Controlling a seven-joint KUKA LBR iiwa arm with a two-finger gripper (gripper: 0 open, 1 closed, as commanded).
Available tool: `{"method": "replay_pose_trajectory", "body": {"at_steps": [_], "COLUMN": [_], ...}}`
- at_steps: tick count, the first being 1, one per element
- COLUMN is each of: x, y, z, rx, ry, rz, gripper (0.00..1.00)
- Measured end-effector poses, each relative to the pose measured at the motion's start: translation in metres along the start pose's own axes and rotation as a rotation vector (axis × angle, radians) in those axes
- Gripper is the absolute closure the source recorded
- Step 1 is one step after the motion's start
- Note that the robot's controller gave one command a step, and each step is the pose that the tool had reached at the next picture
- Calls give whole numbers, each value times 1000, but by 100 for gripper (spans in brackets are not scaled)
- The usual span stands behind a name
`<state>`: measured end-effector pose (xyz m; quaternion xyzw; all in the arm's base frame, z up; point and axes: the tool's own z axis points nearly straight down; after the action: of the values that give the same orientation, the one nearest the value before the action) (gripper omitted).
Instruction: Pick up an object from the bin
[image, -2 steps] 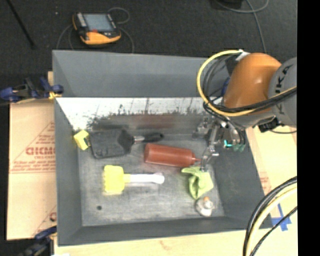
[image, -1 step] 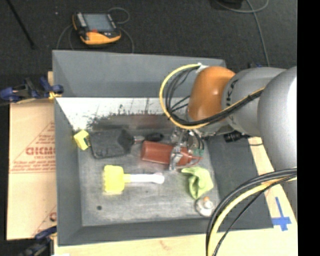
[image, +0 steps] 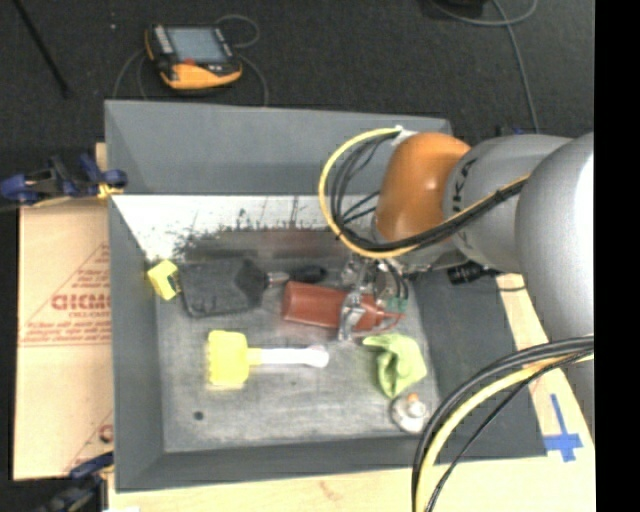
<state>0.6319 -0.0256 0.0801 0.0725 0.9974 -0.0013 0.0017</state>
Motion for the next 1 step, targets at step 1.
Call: {"method": "replay_pose_trajectory", "body": {"at_steps": [1], "x": [1], "y": [-8], "z": [-50], "rx": [-2], "ry": [4], "rz": [18], "gripper": [0]}}
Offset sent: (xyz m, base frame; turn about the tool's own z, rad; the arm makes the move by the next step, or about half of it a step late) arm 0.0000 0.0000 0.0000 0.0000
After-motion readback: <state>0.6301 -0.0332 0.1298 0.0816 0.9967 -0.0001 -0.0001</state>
